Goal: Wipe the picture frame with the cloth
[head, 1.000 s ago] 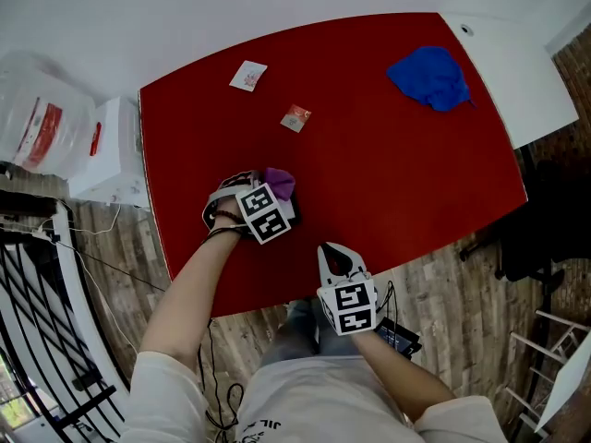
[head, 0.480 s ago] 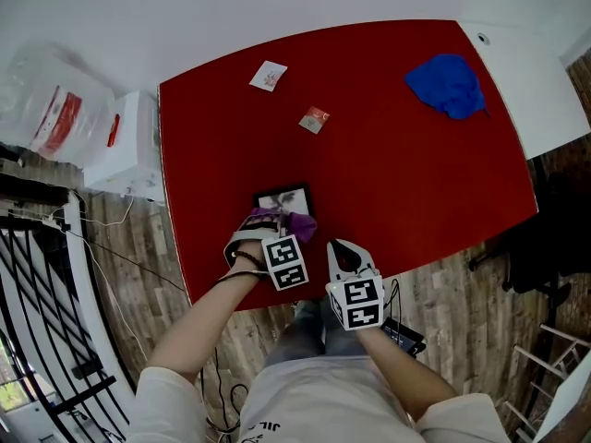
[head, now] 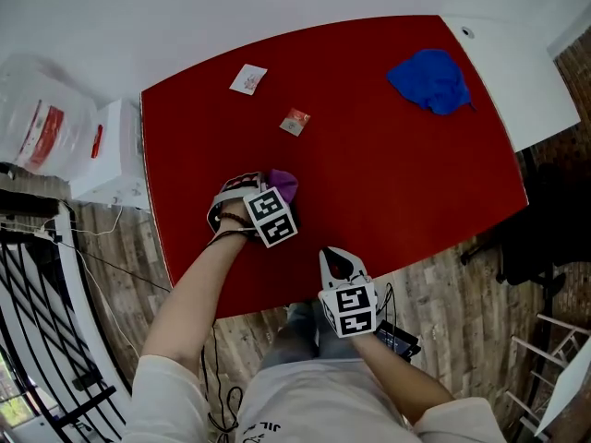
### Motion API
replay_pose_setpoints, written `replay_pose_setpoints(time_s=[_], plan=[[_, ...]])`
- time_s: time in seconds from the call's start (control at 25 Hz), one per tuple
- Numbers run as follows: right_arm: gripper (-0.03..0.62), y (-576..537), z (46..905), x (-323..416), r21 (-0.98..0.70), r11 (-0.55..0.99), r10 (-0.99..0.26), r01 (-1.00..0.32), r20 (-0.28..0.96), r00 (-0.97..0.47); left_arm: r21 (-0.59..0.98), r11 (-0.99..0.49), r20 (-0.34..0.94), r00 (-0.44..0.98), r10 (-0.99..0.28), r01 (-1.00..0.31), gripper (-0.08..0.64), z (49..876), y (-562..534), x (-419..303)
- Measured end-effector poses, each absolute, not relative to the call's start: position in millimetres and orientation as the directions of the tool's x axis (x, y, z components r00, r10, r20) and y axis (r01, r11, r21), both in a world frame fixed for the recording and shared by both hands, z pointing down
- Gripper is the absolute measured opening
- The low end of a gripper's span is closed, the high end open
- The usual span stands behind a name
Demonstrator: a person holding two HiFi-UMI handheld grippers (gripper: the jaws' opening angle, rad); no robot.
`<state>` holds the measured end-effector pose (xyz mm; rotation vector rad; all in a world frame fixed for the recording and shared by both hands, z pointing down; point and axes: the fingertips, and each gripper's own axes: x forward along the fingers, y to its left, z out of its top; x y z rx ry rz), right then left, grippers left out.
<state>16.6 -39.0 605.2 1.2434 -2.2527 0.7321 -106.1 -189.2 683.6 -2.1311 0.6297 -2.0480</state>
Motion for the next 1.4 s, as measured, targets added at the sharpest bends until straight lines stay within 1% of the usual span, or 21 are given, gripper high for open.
replay_pose_setpoints(time_s=[0.16,0.36,0.64,0.84,0.96,1.12,1.28,1.4], plan=[[0.005,-43.2,609.0,25.4,-0.227,0.439,-0.623,-0.87,0.621,-0.476,-0.356,-0.915,0.932,-0.006,-0.361,-0.187,0.063,690.1,-182.8,-99.6],[0.005,-50.1,613.0,31.7,-0.23,0.422,-0.63,-0.877,0.621,-0.466,-0.332,-0.932,0.94,0.038,-0.34,-0.144,0.063,695.1,-134.2,-81.0],[0.005,-55.2,609.0,18.4,-0.232,0.45,-0.628,-0.862,0.605,-0.49,-0.328,-0.939,0.942,0.044,-0.333,-0.101,0.063,701.2,-86.9,-79.4],[0.005,-45.5,606.5,14.0,-0.236,0.451,-0.622,-0.861,0.608,-0.493,-0.377,-0.917,0.921,0.049,-0.386,-0.134,0.063,681.2,-123.5,-78.2],[0.005,-41.8,604.8,8.5,-0.24,0.453,-0.618,-0.859,0.61,-0.496,-0.404,-0.9,0.91,0.021,-0.413,-0.165,0.063,668.5,-163.9,-90.5],[0.005,-41.7,609.8,15.2,-0.241,0.452,-0.615,-0.859,0.614,-0.495,-0.401,-0.898,0.915,-0.027,-0.403,-0.178,0.063,677.9,-197.1,-93.5],[0.005,-43.2,616.1,26.1,-0.241,0.434,-0.617,-0.868,0.623,-0.481,-0.372,-0.916,0.928,-0.036,-0.371,-0.152,0.063,695.4,-189.8,-84.3],[0.005,-46.1,618.5,33.6,-0.24,0.427,-0.62,-0.872,0.624,-0.475,-0.379,-0.92,0.925,-0.037,-0.377,-0.096,0.063,698.1,-170.6,-74.8]])
